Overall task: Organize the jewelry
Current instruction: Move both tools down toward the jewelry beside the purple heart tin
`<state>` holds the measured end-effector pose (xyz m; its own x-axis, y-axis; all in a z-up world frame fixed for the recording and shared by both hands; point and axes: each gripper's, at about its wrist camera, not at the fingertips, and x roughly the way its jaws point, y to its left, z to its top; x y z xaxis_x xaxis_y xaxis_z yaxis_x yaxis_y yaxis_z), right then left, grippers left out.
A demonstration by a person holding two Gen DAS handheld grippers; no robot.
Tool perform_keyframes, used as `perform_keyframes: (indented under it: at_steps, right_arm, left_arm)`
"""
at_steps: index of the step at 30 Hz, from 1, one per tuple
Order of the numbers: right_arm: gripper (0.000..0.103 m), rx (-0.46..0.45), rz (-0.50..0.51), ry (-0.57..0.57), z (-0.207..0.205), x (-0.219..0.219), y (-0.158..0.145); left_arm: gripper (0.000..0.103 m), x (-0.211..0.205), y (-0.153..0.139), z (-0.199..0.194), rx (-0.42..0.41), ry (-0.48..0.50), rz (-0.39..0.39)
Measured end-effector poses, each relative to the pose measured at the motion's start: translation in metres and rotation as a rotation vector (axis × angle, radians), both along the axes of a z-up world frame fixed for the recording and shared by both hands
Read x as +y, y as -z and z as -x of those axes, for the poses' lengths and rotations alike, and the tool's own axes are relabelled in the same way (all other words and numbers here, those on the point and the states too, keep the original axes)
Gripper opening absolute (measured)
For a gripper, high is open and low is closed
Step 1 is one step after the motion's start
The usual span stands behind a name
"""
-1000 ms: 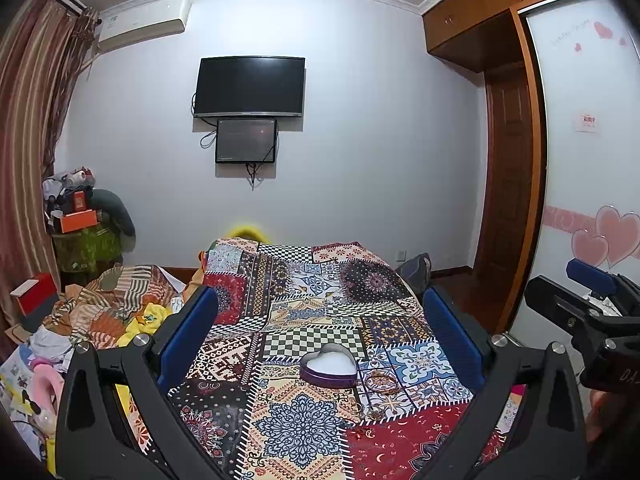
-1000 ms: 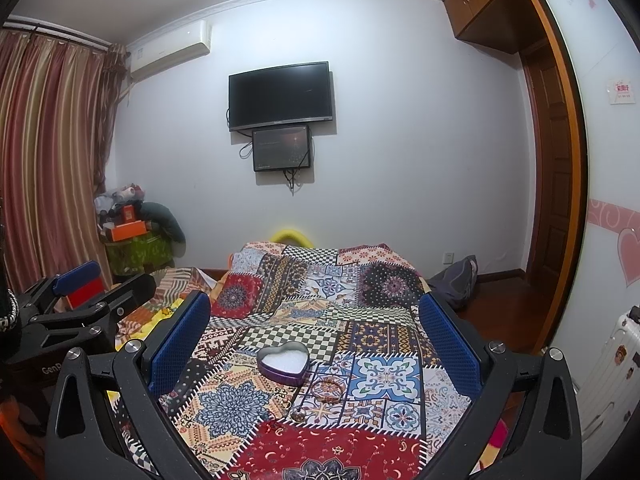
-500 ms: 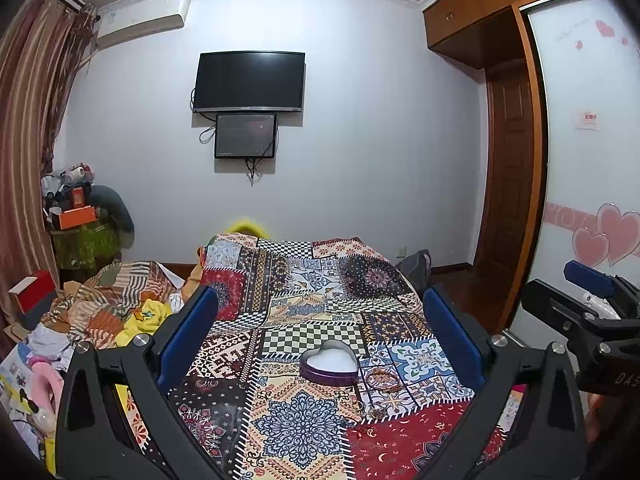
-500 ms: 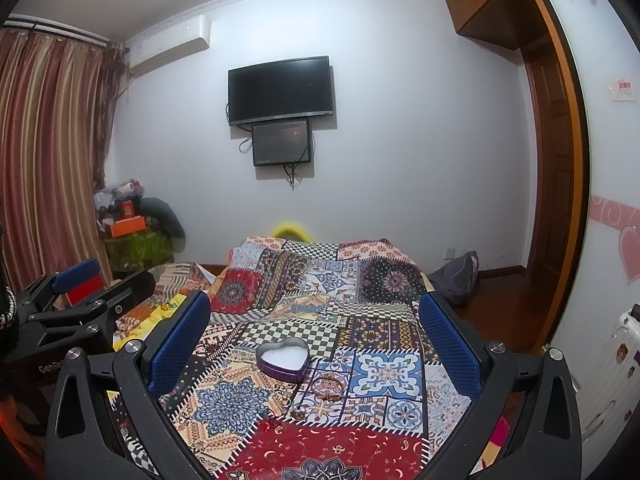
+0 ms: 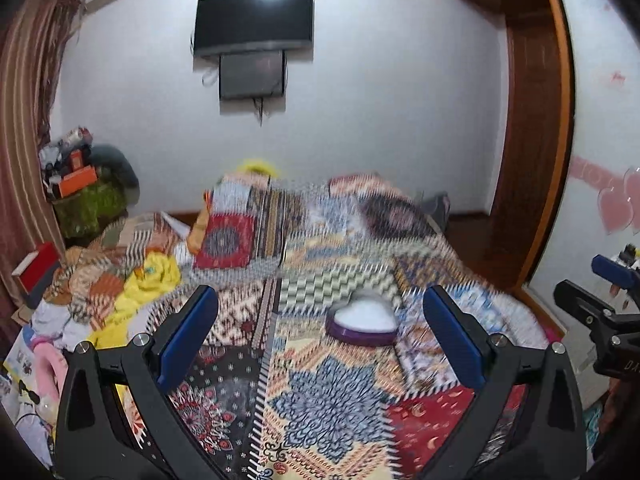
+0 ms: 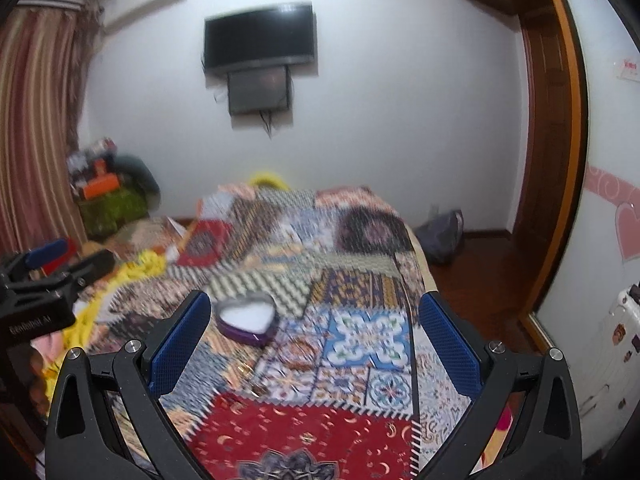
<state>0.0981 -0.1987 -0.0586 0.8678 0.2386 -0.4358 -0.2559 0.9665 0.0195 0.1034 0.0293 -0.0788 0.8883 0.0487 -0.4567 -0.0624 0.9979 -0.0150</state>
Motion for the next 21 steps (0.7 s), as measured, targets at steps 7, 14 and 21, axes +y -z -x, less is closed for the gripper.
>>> perform_keyframes:
  at_steps: [7, 14, 21]
  right_arm:
    - [0.103, 0.169, 0.033, -0.004, -0.033, -0.003, 0.041]
    - [0.103, 0.32, 0.069, -0.043, -0.058, -0.003, 0.079]
    - [0.102, 0.394, 0.097, -0.097, -0.077, 0.001, 0.104]
  left_arm:
    - [0.103, 0.002, 0.057, -0.04, 0.179, 0.033, 0.018]
    - [0.103, -0.013, 0.098, -0.066, 0.316, 0.117, -0.012]
    - [0.103, -0.019, 0.12, -0.084, 0.403, 0.176, 0.027]
